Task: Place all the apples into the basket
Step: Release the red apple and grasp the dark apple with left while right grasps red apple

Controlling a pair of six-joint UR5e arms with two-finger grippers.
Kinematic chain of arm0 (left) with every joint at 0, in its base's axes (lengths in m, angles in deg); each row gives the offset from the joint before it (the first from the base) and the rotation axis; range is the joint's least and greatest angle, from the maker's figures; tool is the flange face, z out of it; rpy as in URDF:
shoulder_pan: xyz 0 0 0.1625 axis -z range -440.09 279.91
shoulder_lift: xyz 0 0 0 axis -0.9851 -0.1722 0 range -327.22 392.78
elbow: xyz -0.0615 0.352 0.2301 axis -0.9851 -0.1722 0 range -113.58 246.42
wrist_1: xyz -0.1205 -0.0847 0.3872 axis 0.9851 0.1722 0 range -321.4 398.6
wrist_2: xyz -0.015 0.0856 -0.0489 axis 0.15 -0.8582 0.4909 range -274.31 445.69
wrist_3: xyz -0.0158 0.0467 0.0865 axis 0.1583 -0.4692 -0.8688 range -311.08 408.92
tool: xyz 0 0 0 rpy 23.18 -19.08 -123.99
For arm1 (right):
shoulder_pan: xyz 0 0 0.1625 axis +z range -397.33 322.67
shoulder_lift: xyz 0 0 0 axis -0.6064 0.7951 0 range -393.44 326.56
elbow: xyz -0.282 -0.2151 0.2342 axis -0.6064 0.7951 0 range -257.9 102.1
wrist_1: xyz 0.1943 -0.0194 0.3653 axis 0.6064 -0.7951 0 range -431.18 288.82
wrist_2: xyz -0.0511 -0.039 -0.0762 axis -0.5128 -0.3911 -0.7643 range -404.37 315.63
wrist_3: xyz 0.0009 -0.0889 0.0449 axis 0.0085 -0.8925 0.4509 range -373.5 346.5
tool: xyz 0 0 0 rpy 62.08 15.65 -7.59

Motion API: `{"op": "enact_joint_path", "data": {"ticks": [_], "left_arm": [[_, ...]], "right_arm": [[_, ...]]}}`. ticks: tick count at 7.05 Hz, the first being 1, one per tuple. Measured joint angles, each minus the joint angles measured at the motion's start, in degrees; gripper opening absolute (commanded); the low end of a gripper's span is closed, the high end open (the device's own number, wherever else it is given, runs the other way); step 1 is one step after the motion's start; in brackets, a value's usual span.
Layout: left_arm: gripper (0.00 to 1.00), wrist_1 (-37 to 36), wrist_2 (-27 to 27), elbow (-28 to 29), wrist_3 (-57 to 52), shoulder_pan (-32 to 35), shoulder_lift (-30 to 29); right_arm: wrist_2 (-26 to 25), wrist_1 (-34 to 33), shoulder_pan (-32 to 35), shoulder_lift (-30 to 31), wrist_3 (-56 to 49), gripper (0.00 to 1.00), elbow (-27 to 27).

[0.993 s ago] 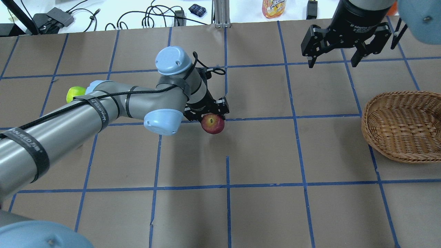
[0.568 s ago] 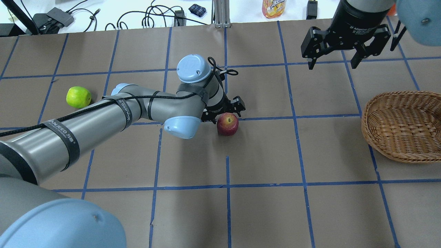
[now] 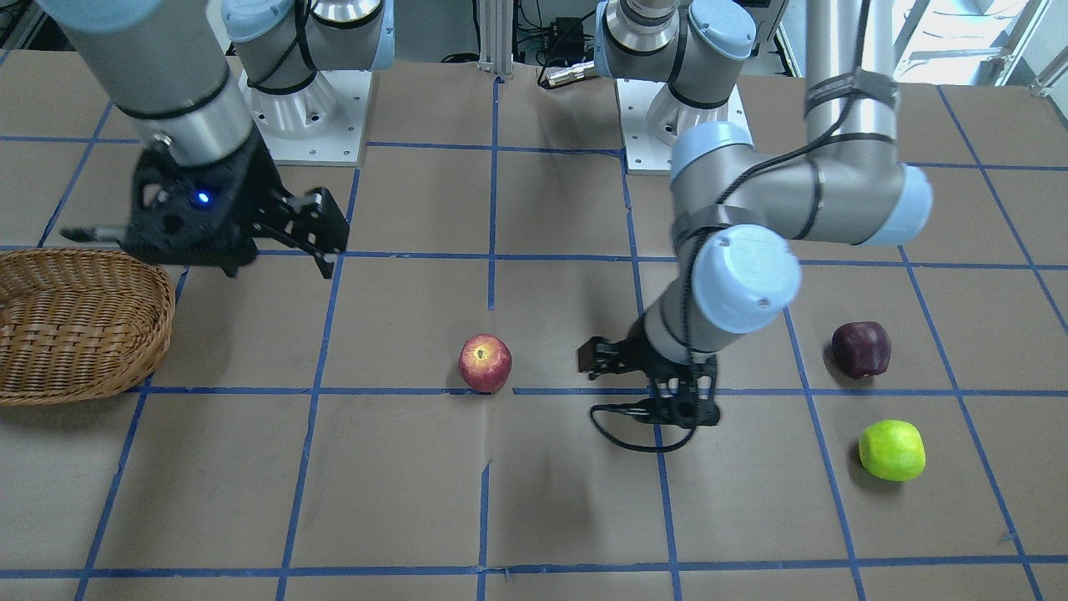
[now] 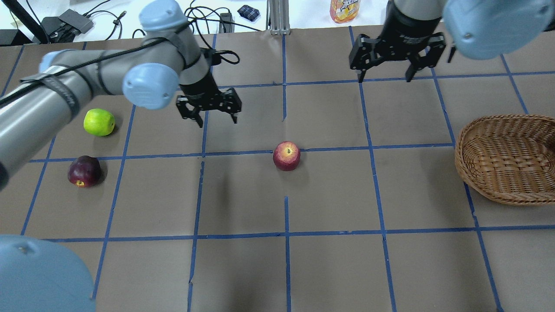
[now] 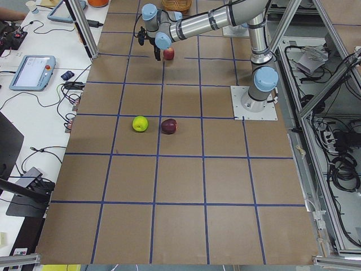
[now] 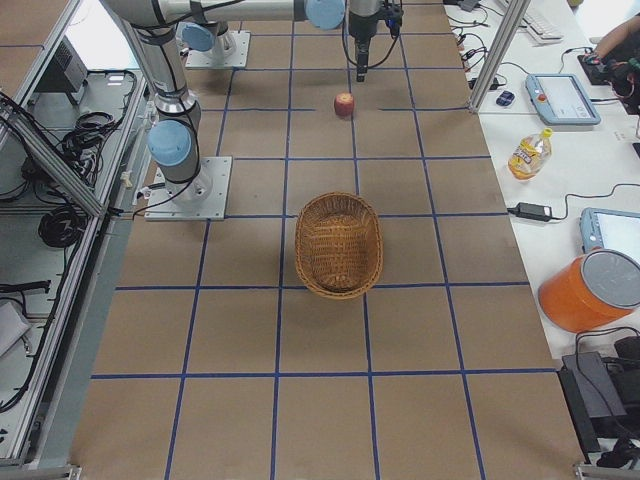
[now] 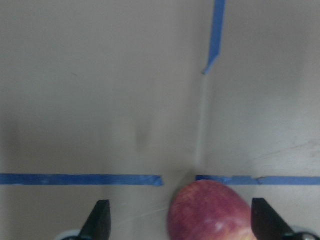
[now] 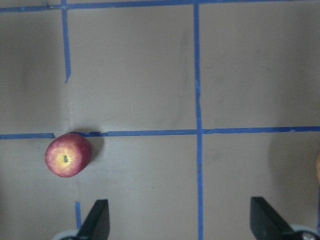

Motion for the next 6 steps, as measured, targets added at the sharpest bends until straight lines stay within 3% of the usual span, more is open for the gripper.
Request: {"op": "enact_joint_path", "data": {"ticks": [1, 3, 6], "left_arm": [[1.0, 2.4, -4.2, -1.0, -10.5, -7.3, 0.9], [1.0, 3.4, -7.5, -2.5, -26.8, -20.3, 0.8], [1.0, 0.9, -13.1, -5.1, -36.7, -28.3, -0.6]], "right_arm": [[0.2, -5.4, 3.8, -5.0, 3.7, 1.0, -0.1], [0.3, -12.5, 10.3, -12.4, 12.7, 1.0, -0.8], [0.4, -22.0, 13.7, -16.1, 18.5, 1.0, -7.6]]}}
